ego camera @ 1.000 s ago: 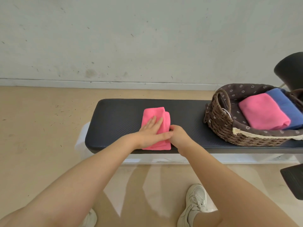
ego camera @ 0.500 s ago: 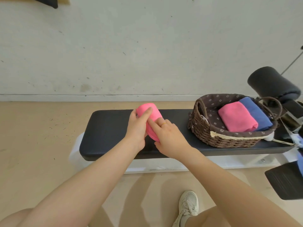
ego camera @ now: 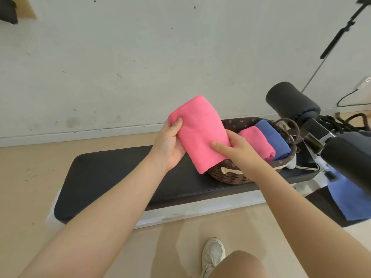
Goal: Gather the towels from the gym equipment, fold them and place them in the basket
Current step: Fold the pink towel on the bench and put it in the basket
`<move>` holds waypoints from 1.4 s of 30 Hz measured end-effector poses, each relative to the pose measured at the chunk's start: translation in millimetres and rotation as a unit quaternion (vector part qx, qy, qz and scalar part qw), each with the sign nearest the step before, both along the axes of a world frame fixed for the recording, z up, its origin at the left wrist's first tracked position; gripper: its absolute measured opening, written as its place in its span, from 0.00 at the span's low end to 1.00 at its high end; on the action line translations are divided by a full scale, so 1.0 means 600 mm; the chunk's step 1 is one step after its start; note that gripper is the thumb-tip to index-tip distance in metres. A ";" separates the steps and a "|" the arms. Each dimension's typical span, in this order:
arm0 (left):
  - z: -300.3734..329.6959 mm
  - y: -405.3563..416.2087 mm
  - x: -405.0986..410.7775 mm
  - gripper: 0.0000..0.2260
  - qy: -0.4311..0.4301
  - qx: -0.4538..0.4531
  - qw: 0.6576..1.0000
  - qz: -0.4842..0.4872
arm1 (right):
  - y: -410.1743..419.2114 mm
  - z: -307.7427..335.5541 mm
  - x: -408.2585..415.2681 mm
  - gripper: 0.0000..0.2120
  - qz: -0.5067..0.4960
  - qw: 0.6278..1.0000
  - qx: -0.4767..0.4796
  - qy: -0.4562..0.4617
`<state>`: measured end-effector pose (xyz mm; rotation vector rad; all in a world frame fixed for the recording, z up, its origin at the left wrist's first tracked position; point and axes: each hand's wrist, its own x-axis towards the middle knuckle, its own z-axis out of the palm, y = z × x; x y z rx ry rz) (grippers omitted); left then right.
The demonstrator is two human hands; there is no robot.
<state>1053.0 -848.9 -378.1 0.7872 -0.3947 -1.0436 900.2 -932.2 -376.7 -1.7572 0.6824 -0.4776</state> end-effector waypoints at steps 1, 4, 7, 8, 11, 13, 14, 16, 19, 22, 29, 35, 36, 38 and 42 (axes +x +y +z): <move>0.000 -0.016 -0.001 0.09 -0.018 0.007 1.000 -0.006 | -0.016 0.000 -0.012 0.15 -0.003 0.999 -0.032 0.028; -0.008 -0.069 0.001 0.10 -0.145 0.082 0.986 -0.016 | -0.063 0.005 -0.039 0.17 -0.047 0.988 -0.106 0.100; -0.013 -0.134 -0.004 0.16 -0.378 0.216 0.900 -0.029 | -0.112 -0.002 -0.058 0.22 -0.083 0.974 -0.113 0.176; -0.013 -0.158 -0.007 0.18 -0.458 0.250 0.852 -0.043 | -0.127 -0.011 -0.062 0.24 -0.087 0.968 -0.111 0.209; -0.009 -0.234 -0.022 0.14 -0.643 0.291 0.702 -0.099 | -0.173 -0.041 -0.070 0.31 -0.107 0.951 -0.104 0.273; -0.012 -0.276 -0.032 0.11 -0.717 0.322 0.609 -0.108 | -0.197 -0.054 -0.072 0.34 -0.119 0.944 -0.108 0.287; -0.019 -0.296 -0.036 0.12 -0.744 0.338 0.567 -0.103 | -0.206 -0.059 -0.071 0.34 -0.122 0.939 -0.118 0.300; -0.038 -0.328 -0.047 0.14 -0.769 0.368 0.510 -0.112 | -0.216 -0.069 -0.070 0.35 -0.126 0.915 -0.152 0.351; -0.066 -0.355 -0.071 0.17 -0.702 0.427 0.549 -0.150 | -0.214 -0.091 -0.063 0.30 -0.136 0.861 -0.213 0.441; -0.083 -0.352 -0.104 0.21 -0.644 0.465 0.603 -0.080 | -0.214 -0.109 -0.062 0.24 -0.157 0.838 -0.212 0.478; -0.138 -0.296 -0.142 0.30 -0.652 0.398 0.584 -0.276 | -0.208 -0.113 -0.054 0.30 -0.150 0.777 -0.343 0.507; -0.133 -0.294 -0.127 0.35 -0.732 0.382 0.421 -0.376 | -0.234 -0.113 -0.054 0.29 0.114 0.712 -0.514 0.464; -0.128 -0.295 -0.123 0.33 -0.743 0.392 0.395 -0.371 | -0.242 -0.112 -0.054 0.29 0.127 0.707 -0.493 0.490; -0.118 -0.290 -0.114 0.29 -0.772 0.396 0.360 -0.342 | -0.254 -0.114 -0.052 0.30 0.125 0.696 -0.469 0.529; -0.098 -0.265 -0.099 0.21 -0.803 0.360 0.382 -0.283 | -0.261 -0.118 -0.037 0.35 0.084 0.656 -0.457 0.594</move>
